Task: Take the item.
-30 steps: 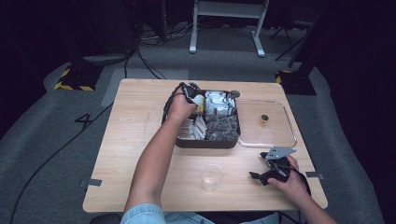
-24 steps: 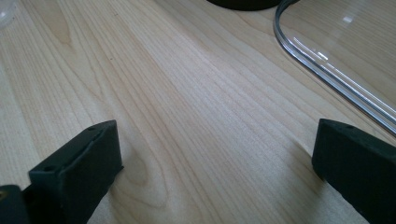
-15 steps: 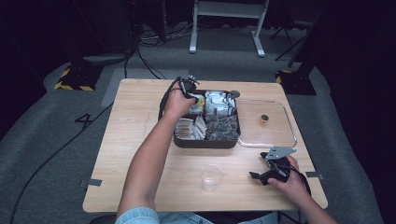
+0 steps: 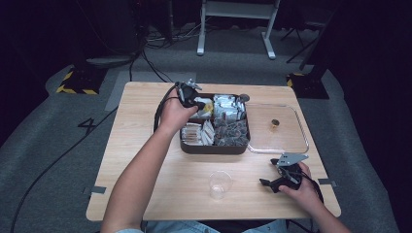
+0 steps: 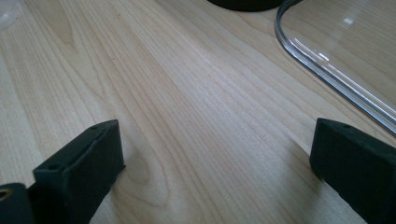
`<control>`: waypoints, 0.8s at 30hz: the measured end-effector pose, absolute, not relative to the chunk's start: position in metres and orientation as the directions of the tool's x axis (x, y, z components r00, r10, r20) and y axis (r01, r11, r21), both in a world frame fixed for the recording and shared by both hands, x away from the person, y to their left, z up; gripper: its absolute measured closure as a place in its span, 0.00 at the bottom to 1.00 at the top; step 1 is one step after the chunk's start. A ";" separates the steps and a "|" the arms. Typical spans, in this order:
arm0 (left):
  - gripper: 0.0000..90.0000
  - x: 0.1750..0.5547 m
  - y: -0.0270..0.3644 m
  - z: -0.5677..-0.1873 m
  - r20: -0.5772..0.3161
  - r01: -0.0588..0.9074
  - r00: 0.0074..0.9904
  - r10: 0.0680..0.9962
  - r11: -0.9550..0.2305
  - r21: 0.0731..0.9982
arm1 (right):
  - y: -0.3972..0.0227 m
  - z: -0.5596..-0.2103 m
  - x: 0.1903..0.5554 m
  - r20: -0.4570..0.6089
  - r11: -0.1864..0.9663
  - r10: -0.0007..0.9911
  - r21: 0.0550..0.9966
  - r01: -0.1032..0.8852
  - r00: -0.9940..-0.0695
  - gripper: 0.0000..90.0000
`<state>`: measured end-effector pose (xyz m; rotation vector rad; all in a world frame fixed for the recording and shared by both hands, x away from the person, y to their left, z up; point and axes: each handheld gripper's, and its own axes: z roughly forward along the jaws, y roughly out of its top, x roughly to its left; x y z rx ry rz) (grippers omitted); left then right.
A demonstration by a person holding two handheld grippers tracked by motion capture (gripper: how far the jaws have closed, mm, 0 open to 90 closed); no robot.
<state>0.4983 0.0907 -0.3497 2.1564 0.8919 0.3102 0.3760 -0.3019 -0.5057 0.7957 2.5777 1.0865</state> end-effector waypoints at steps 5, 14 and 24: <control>1.00 0.473 0.097 -0.340 -0.046 0.472 0.742 0.669 -0.471 0.745 | -0.302 -0.506 0.376 -0.003 0.577 0.565 0.716 0.392 -0.825 0.03; 1.00 0.430 0.098 -0.333 -0.038 0.408 0.785 0.618 -0.469 0.783 | -0.301 -0.506 0.376 -0.004 0.576 0.566 0.717 0.392 -0.824 0.03; 1.00 0.387 0.093 -0.334 -0.045 0.359 0.819 0.572 -0.450 0.817 | -0.301 -0.506 0.376 -0.004 0.577 0.566 0.717 0.392 -0.824 0.03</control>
